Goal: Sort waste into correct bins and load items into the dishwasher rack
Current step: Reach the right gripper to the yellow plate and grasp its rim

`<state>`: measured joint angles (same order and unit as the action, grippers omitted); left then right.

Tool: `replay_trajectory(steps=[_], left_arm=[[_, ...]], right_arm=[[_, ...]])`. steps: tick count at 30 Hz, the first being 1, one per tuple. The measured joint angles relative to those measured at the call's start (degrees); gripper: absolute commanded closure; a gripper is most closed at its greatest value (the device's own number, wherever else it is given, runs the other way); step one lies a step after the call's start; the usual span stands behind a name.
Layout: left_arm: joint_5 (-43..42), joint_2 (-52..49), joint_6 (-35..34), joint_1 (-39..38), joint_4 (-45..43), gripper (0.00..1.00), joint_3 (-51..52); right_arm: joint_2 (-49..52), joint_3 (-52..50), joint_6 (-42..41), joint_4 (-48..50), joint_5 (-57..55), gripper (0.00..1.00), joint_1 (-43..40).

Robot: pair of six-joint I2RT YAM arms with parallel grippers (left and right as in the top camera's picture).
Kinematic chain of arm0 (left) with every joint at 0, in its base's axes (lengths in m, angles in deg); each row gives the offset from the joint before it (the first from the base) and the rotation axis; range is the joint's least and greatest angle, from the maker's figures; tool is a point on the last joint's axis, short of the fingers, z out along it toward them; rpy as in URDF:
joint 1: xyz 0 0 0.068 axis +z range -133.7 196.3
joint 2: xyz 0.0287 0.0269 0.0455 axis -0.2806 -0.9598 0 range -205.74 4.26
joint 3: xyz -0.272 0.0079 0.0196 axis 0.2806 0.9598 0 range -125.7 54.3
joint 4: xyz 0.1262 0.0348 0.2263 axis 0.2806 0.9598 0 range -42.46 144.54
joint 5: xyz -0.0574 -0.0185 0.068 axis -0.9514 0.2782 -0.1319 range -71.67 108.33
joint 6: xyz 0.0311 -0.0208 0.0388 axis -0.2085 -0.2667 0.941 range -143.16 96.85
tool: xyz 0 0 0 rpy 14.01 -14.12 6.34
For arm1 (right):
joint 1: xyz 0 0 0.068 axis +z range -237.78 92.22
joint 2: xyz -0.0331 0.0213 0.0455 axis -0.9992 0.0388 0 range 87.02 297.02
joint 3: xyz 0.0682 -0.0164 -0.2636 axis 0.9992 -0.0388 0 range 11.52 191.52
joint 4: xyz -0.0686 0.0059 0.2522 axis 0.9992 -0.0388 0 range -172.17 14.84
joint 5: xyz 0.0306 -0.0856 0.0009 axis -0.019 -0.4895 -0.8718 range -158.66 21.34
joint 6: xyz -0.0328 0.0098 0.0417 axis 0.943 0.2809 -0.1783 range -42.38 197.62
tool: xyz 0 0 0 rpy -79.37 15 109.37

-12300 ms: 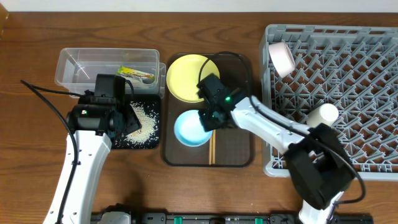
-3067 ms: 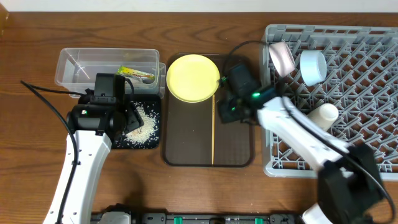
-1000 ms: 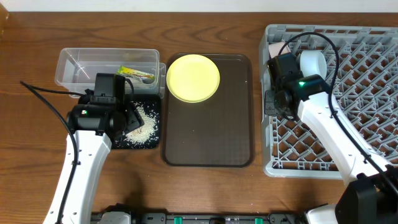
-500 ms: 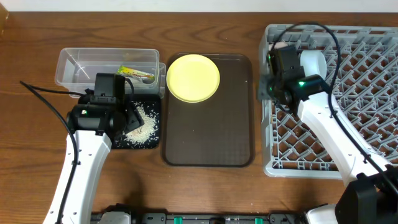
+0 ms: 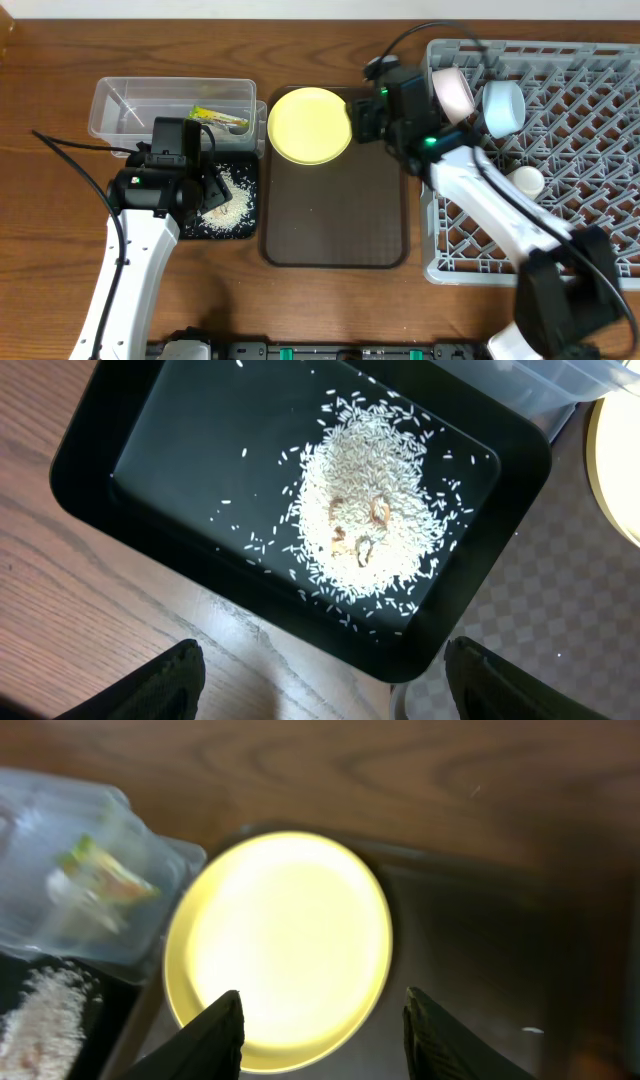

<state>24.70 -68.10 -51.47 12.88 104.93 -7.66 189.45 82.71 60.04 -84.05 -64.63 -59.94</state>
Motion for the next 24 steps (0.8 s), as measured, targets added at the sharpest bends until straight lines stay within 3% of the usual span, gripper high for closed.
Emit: replay_trajectory(steps=[13,16,21,24], left_arm=[[0.0,0.0,0.0,0.0,0.0,0.20,0.0],[0.0,0.0,0.0,0.0,0.0,0.20,0.0],[0.0,0.0,0.0,0.0,0.0,0.20,0.0],[0.0,0.0,0.0,0.0,0.0,0.20,0.0]], right_arm=[[15.3,0.0,-8.5,2.7,-6.7,0.50,1.7],[15.9,0.0,-9.3,2.5,-7.3,0.59,1.7],[15.6,0.2,-10.3,-0.3,-7.9,0.89,1.2],[14.5,0.2,-10.7,-4.5,-7.9,0.96,-0.2]])
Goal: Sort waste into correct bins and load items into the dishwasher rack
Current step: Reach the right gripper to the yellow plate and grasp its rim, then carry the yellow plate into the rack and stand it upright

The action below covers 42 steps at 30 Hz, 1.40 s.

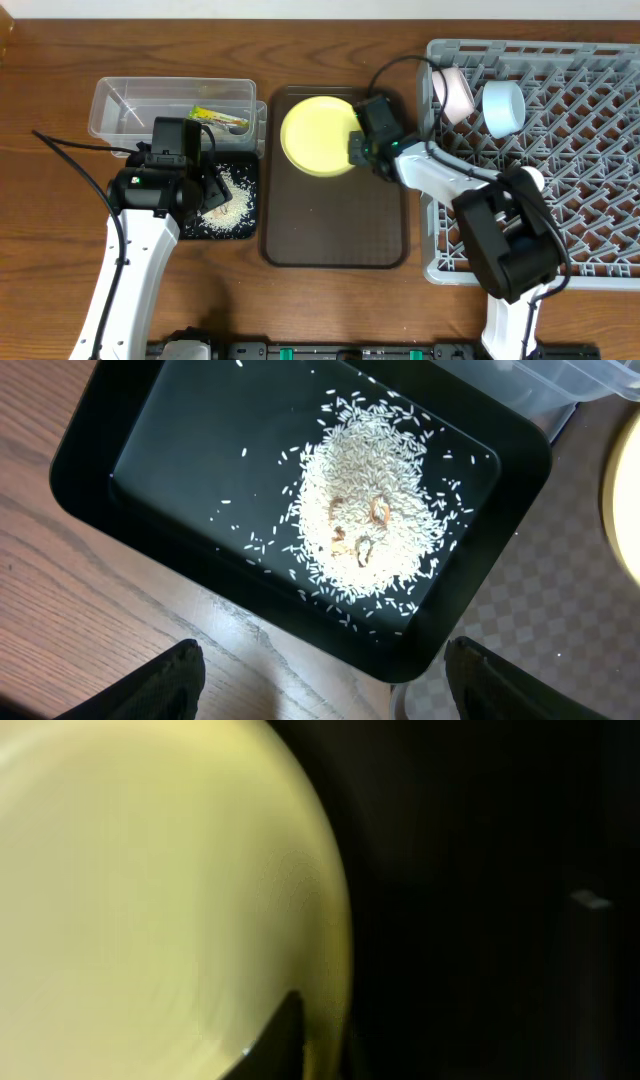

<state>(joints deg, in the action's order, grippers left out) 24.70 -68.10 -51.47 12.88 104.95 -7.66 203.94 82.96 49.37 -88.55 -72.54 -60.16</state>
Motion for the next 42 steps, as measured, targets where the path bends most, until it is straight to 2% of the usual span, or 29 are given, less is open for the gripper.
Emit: replay_trajectory(steps=[1,8,15,20,24,30,34,37,42], left_arm=[[0.0,0.0,0.0,0.0,0.0,0.20,0.0],[0.0,0.0,0.0,0.0,0.0,0.20,0.0],[0.0,0.0,0.0,0.0,0.0,0.20,0.0],[0.0,0.0,0.0,0.0,0.0,0.20,0.0],[0.0,0.0,0.0,0.0,0.0,0.20,0.0],[0.0,0.0,0.0,0.0,0.0,0.20,0.0],[0.0,0.0,0.0,0.0,0.0,0.20,0.0],[0.0,0.0,0.0,0.0,0.0,0.20,0.0],[0.0,0.0,0.0,0.0,0.0,0.20,0.0]], right_arm=[[-0.6,0.0,-0.1,-1.5,0.1,0.99,-0.8],[-6.1,0.0,2.5,-8.7,0.1,0.99,-5.1],[-20.1,-0.2,10.7,-13.9,-0.5,0.99,-5.4],[-32.5,-0.2,17.2,-17.9,-7.0,0.99,-6.3],[-38.8,-0.2,23.2,-21.3,-15.2,0.99,-7.7],[-42.2,-0.2,34.9,-24.3,-27.4,0.99,-10.7],[-42.1,-0.2,42.5,-24.7,-39.7,0.99,-11.3],[-42.1,-0.2,45.3,-25.0,-45.7,0.99,-11.3],[-41.5,-0.2,46.9,-27.7,-46.7,0.99,-11.9]])
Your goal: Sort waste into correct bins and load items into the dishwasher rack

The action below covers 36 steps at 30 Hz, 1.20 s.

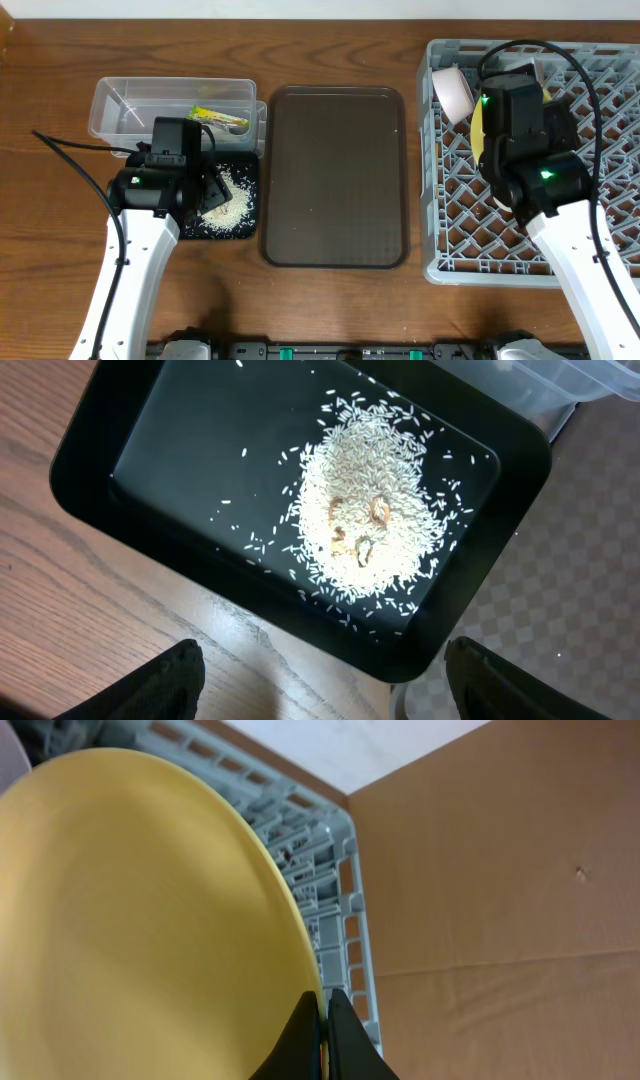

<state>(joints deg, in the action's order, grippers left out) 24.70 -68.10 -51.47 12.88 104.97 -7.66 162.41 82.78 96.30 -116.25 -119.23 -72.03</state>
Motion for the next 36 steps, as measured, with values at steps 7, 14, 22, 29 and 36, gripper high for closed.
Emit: replay_trajectory(steps=[7,14,22,29,36], left_arm=[[0.0,0.0,0.0,0.0,0.2,0.20,0.0],[0.0,0.0,0.0,0.0,0.2,0.20,0.0],[0.0,0.0,-0.2,0.0,0.2,0.11,0.0],[-1.8,0.0,4.2,0.0,-2.6,0.11,0.0],[-6.4,0.0,10.9,-1.7,-5.8,0.11,0.0]], right_arm=[[4.7,0.0,-2.4,-5.1,1.3,0.99,-0.5],[9.7,0.0,-7.8,-5.4,1.4,0.97,-0.5],[9.9,-0.1,-18.4,-5.3,7.0,0.53,-0.7],[4.5,-0.1,-23.1,-5.1,22.7,0.39,-7.1],[-0.2,-0.1,-25.5,-7.1,47.0,0.21,-19.6]])
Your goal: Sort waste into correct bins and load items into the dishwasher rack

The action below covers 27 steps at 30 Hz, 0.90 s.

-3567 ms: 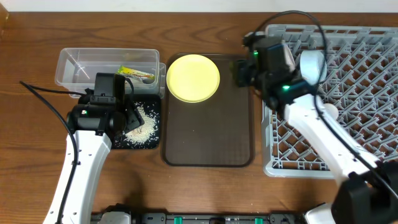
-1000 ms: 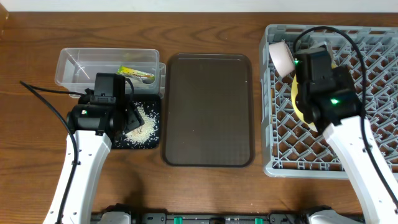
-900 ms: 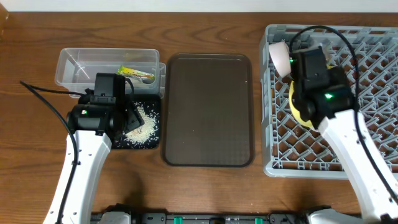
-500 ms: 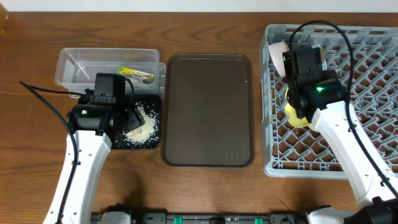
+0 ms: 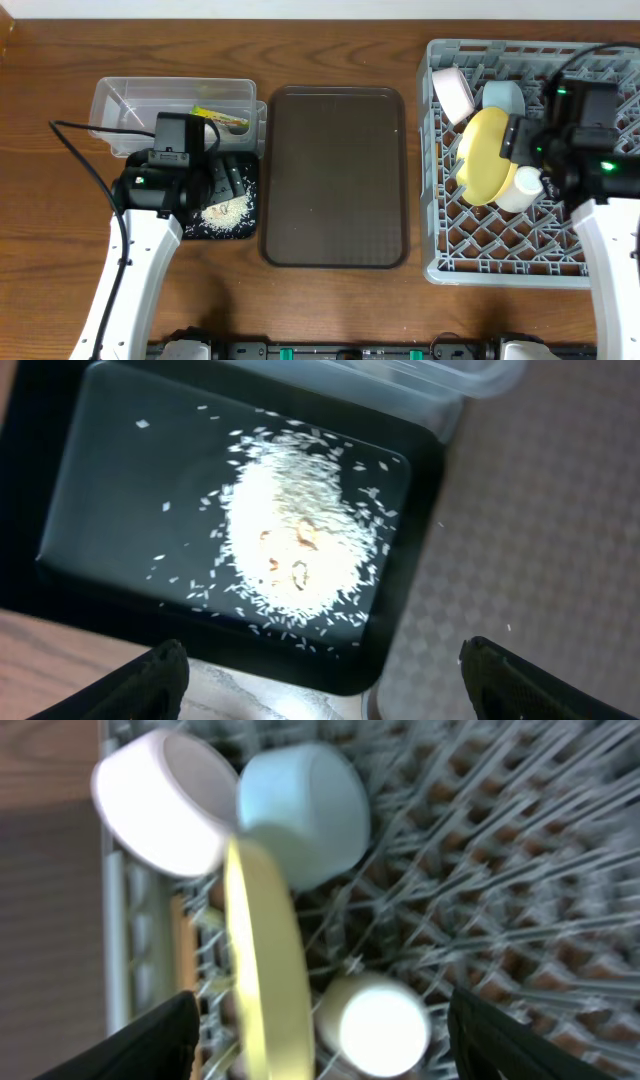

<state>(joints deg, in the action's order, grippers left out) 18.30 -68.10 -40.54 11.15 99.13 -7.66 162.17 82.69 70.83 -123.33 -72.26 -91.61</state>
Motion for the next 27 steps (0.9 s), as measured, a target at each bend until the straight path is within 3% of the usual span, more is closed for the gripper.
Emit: replay_trajectory(steps=[10,15,18,20,23,27], left_arm=[[-2.2,0.0,4.5,-5.0,10.4,0.15,0.0],[-2.4,2.4,4.2,-7.7,9.7,0.18,1.7],[-2.0,7.8,3.7,-9.9,7.9,0.18,4.4],[-0.6,12.6,3.4,-11.8,7.5,0.17,6.5],[2.4,20.7,3.1,-15.0,6.8,0.02,9.8],[6.0,30.8,2.2,-17.2,3.3,0.02,12.7]], right_arm=[[-0.2,-0.1,1.7,-13.4,13.2,0.22,-4.1],[-2.7,-3.1,1.8,-13.1,16.3,0.11,-4.2],[-8.2,-8.8,1.9,-9.7,17.3,0.01,-4.2],[-13.4,-13.4,1.8,-7.3,17.6,0.01,-4.2],[-22.6,-20.2,1.3,-5.2,17.5,0.01,-4.2],[-33.7,-25.9,0.6,-4.0,15.0,0.01,-4.2]])
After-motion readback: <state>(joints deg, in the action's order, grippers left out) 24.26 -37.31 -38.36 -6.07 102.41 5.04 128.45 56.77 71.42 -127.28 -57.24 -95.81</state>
